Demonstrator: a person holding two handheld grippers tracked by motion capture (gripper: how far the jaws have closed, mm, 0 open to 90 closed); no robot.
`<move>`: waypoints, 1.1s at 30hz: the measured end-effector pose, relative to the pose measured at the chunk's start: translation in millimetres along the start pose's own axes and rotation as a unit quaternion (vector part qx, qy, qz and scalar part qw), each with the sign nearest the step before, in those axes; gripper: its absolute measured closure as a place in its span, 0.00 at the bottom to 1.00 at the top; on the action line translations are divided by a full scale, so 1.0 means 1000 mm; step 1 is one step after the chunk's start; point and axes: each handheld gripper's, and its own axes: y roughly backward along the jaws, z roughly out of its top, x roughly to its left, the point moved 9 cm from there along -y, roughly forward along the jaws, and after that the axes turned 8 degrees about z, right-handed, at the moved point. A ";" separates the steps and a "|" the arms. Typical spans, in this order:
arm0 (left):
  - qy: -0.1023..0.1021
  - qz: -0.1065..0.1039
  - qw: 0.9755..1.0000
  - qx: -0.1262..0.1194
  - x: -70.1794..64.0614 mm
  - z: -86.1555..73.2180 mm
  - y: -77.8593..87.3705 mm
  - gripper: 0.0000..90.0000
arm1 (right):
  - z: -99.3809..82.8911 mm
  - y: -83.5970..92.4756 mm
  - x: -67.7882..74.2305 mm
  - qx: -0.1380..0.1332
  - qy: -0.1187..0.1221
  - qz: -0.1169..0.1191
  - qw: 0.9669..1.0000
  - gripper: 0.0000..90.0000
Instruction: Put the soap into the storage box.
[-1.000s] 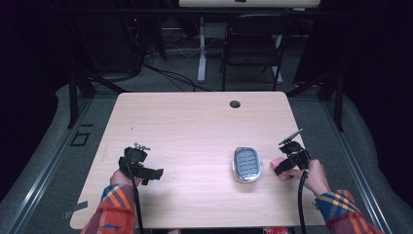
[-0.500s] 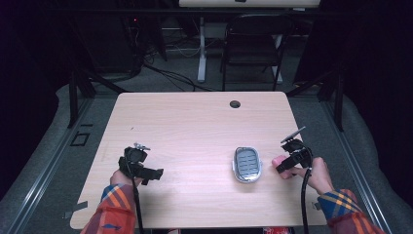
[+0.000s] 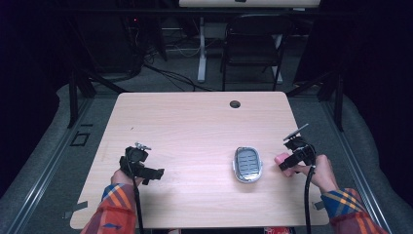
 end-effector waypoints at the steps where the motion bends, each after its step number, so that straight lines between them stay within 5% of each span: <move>1: 0.000 0.000 1.000 -0.001 0.000 0.000 0.000 0.00 | 0.000 0.001 0.000 0.002 0.002 -0.003 1.000 0.41; 33: -0.002 -0.006 1.000 -0.002 -0.001 0.001 0.000 0.00 | 0.031 0.044 0.008 -0.025 0.043 -0.035 0.998 0.41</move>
